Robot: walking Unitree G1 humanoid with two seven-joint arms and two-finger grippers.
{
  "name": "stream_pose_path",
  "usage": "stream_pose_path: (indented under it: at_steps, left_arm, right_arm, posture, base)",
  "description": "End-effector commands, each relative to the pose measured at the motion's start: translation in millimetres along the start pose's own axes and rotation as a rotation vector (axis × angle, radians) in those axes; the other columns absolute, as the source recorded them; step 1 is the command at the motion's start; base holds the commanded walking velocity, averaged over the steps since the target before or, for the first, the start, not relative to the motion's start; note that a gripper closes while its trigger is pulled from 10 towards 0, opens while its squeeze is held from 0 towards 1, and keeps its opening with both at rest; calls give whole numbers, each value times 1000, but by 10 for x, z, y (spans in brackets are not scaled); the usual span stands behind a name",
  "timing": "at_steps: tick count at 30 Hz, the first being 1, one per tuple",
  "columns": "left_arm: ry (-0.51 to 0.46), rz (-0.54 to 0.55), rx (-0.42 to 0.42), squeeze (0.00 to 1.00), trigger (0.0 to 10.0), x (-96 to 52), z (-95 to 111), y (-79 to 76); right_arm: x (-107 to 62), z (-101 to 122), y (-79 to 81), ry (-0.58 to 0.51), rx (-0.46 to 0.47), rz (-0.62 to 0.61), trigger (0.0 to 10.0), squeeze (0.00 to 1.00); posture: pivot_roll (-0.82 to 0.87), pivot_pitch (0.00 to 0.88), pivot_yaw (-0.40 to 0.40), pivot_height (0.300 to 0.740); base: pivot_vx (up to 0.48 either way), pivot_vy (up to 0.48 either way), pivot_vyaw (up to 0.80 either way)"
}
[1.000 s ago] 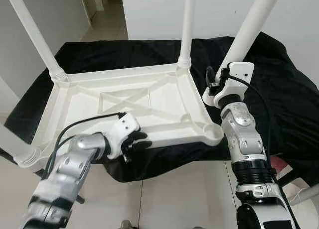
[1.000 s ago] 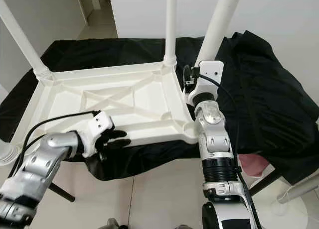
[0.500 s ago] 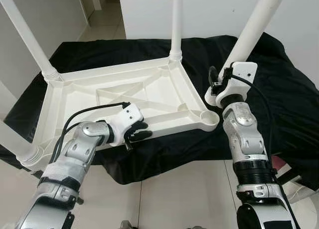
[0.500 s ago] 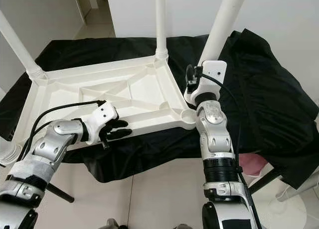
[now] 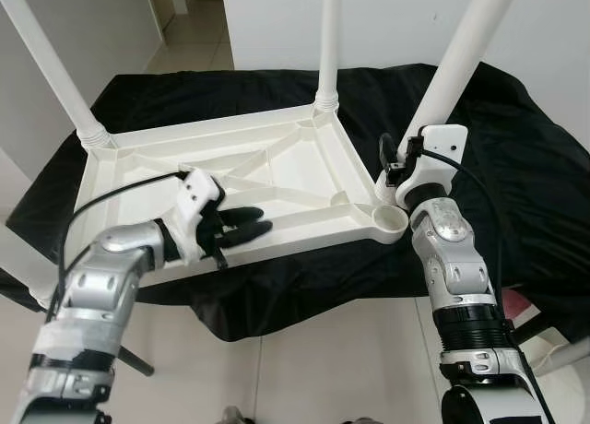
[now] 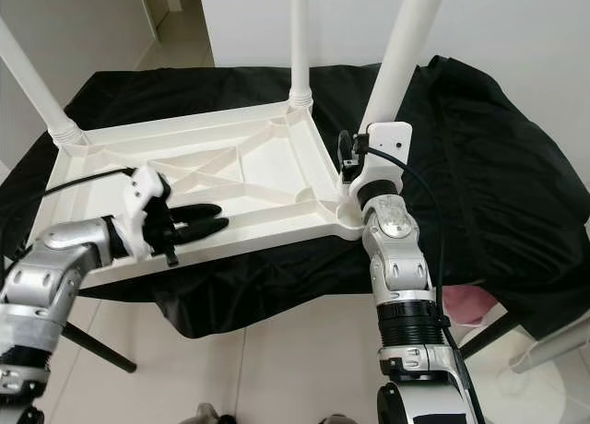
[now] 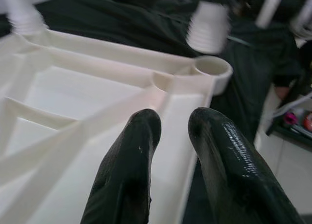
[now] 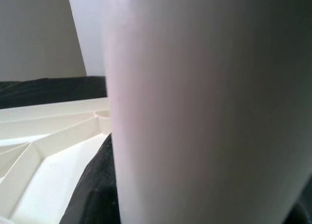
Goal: Building children table
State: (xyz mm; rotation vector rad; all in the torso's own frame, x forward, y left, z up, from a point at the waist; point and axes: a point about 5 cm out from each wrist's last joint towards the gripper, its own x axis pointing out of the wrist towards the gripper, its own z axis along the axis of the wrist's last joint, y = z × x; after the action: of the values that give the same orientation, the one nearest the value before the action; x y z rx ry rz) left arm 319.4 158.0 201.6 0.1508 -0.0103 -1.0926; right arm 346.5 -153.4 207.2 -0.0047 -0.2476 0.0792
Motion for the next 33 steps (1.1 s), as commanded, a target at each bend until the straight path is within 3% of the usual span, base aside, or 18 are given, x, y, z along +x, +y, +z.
stream_pose_path:
  at_steps: [1,2,7,9,13,21,23,29,30,33]
  left_arm:
    - [-3,57,-3,0,10000,8,-8,66]
    - [-12,119,8,0,10000,79,4,114]
    - [-37,212,33,0,10000,192,48,155]
    - [-88,328,33,0,10000,300,131,200]
    - [-128,429,72,0,10000,355,222,226]
    - [-163,521,24,0,10000,403,265,240]
    - [-162,521,-47,0,10000,432,203,240]
    - [-160,546,-66,0,10000,457,200,259]
    - [-162,537,-107,0,10000,495,189,260]
    - [-138,598,-106,0,10000,535,171,306]
  right_arm:
    - [35,22,52,-2,33,28,10000,0]
    - [28,-11,52,12,71,32,10000,0]
    - [5,-51,60,24,121,50,10000,0]
    - [-39,-82,76,27,94,76,10000,0]
    - [-74,-127,28,36,65,51,10000,0]
    - [-81,-172,-109,41,94,-24,10000,0]
    - [-46,-137,-146,25,149,-44,10000,0]
    - [-5,-61,-150,-12,203,-42,10000,0]
    - [11,-35,-143,-22,210,-22,10000,0]
    - [22,-2,-102,-38,255,13,10000,0]
  posture:
    - [-19,69,43,740]
    - [-18,70,36,740]
    - [-21,71,28,740]
    - [-24,73,12,740]
    - [-22,75,2,740]
    - [-19,85,-24,740]
    - [-19,86,-27,740]
    - [-18,95,-26,740]
    - [-15,92,-25,740]
    - [-12,95,-25,740]
  base:
    - [0,0,0]
    - [0,0,0]
    - [0,0,0]
    - [0,0,0]
    - [0,0,0]
    - [0,0,0]
    - [0,0,0]
    - [0,0,0]
    - [0,0,0]
    - [0,0,0]
